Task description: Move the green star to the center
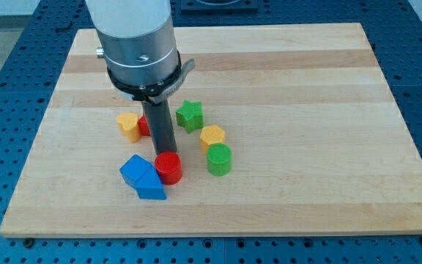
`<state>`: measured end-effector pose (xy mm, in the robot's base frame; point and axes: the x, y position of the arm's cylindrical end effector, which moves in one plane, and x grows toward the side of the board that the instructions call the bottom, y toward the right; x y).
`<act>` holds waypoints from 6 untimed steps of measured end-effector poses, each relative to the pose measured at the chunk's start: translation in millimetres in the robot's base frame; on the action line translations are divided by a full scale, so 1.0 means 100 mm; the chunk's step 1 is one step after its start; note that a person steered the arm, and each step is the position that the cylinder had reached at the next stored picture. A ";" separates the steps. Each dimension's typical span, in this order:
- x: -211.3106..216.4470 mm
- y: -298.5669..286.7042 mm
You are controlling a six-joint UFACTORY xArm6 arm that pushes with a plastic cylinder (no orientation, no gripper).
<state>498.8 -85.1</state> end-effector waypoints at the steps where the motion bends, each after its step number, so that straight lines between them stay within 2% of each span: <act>1: -0.29 0.07; 2: -0.50 0.09; 4: -0.54 0.74; 5: -0.76 1.08; 6: -0.98 1.17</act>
